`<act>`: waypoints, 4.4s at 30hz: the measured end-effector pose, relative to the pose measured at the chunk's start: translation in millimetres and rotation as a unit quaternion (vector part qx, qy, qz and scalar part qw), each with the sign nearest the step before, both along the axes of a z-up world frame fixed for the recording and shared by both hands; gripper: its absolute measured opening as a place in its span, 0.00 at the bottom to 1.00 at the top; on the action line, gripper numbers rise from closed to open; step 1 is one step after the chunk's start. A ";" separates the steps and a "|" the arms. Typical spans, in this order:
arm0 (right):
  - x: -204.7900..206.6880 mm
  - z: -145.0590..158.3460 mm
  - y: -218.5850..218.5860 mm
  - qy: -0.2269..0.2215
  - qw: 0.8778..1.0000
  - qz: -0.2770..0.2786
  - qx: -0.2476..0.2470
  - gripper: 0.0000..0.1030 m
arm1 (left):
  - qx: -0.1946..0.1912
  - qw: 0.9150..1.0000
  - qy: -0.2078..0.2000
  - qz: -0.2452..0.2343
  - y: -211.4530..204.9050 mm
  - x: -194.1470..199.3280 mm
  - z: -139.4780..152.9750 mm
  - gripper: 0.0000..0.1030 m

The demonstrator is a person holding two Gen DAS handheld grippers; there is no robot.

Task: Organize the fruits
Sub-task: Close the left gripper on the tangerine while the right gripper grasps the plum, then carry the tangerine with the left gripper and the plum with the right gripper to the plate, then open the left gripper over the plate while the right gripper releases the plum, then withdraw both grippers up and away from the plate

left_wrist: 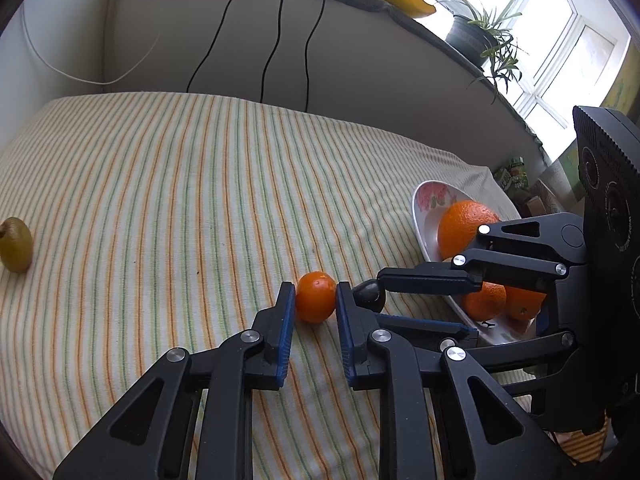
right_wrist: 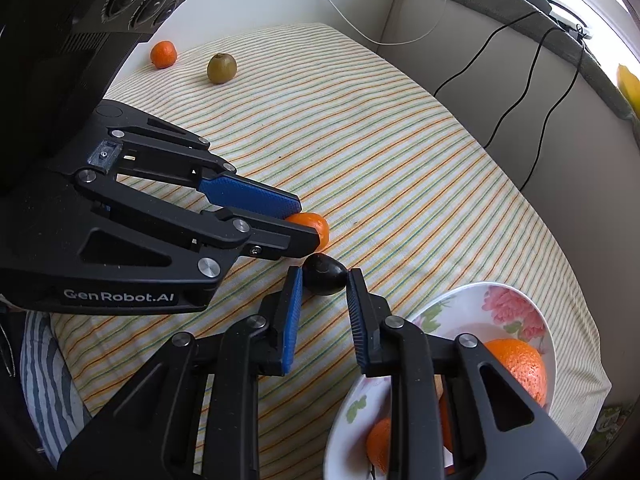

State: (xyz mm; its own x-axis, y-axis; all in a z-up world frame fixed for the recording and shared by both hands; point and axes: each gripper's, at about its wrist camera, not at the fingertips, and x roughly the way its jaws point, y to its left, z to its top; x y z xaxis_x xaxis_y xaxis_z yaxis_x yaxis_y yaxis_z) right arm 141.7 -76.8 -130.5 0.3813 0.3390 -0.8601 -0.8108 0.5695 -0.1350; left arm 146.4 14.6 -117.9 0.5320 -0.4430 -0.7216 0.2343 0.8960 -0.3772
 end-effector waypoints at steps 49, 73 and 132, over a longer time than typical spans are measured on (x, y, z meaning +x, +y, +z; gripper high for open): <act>-2.9 80.0 -146.5 -0.038 0.980 -0.148 0.128 0.23 | 0.043 0.997 -0.059 -0.033 -59.7 -4.2 36.3 0.21; 27.2 53.4 -203.9 0.008 0.967 -0.210 0.144 0.23 | 0.042 0.996 -0.066 -0.045 -92.5 11.6 39.3 0.21; 12.7 83.5 -170.3 -0.013 0.966 -0.192 0.175 0.74 | 0.070 0.990 -0.122 -0.013 -69.1 -23.1 66.6 0.65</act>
